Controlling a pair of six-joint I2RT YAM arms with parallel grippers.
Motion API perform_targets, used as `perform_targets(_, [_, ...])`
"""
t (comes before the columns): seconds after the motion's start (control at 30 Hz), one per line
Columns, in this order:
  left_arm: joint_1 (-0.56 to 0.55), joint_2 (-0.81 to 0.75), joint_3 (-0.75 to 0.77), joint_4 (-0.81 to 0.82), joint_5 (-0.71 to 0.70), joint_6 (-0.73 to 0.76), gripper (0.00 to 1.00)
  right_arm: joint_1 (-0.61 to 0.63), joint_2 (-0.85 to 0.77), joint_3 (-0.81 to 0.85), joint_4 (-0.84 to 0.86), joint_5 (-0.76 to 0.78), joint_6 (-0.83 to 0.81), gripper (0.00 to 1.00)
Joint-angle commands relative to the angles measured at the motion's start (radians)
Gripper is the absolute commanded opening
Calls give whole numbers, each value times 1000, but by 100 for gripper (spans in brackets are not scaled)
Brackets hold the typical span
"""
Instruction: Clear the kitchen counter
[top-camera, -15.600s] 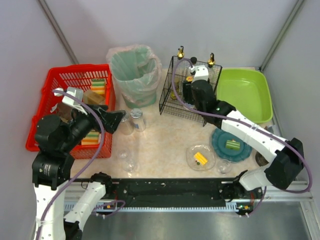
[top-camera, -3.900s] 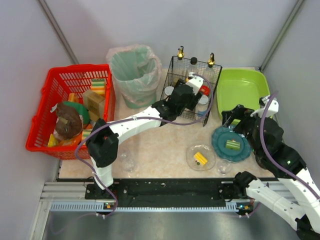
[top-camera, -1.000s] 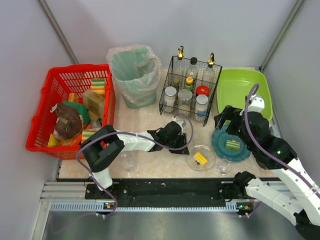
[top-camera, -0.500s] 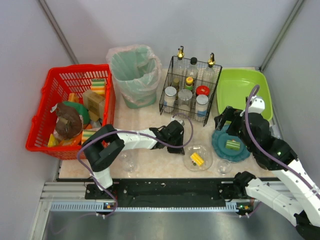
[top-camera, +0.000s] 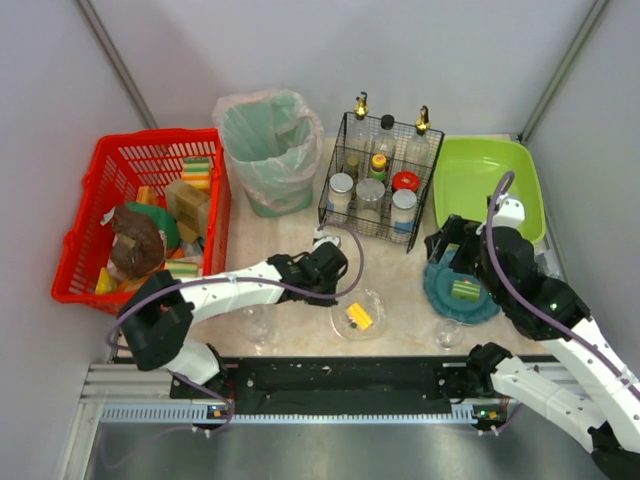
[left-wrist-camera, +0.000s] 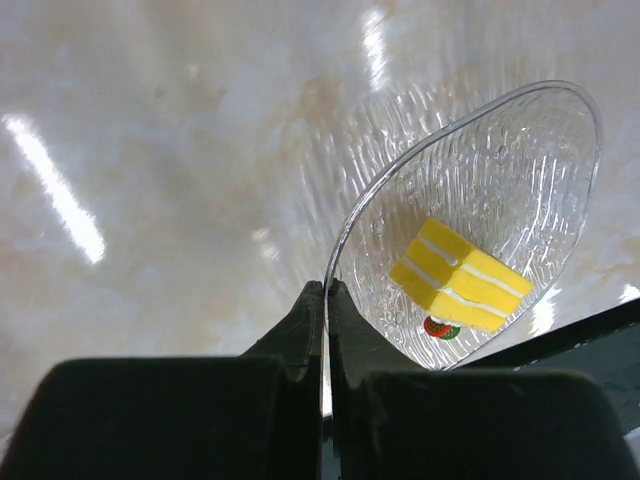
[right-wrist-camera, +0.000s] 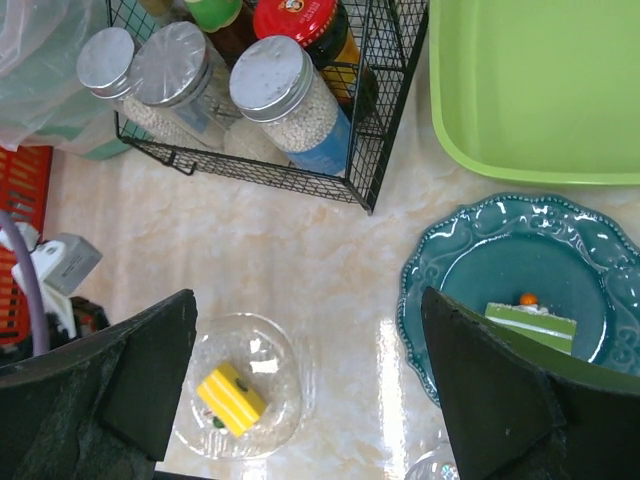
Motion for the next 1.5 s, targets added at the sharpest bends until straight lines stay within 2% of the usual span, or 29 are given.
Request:
perform_targets(0.0, [4, -98, -80, -93, -50, 3, 0, -8, 13, -11, 45, -19, 13, 91])
perform_targets(0.33, [16, -227, -229, -102, -68, -55, 0, -8, 45, -24, 79, -42, 22, 91])
perform_targets(0.4, [19, -233, -234, -101, -80, -57, 3, -8, 53, -22, 83, -43, 22, 91])
perform_targets(0.47, [19, -229, -222, -111, -90, -51, 9, -8, 56, -19, 83, -45, 22, 91])
perform_targets(0.63, [21, -212, -162, -144, -133, -25, 41, -8, 53, -13, 82, -42, 11, 91])
perform_targets(0.7, [19, -210, -136, -154, -153, -9, 50, -8, 53, -11, 77, -43, 14, 91])
perform_targets(0.87, [19, -226, -77, -130, -153, 34, 61, -8, 48, -11, 71, -34, 16, 91])
perform_targets(1.0, [19, -238, -41, 5, -61, 58, 63, -8, 31, -1, 62, -23, 13, 91])
perform_targets(1.1, [19, -198, -28, 195, 46, 63, 63, -7, 10, 12, 57, -20, 8, 91])
perform_targets(1.3, [19, 4, 7, 543, 307, 3, 63, -8, -39, 35, 51, -22, 2, 91])
perform_targets(1.47, [16, 174, 38, 782, 381, -75, 63, -8, -67, 39, 34, -25, 7, 91])
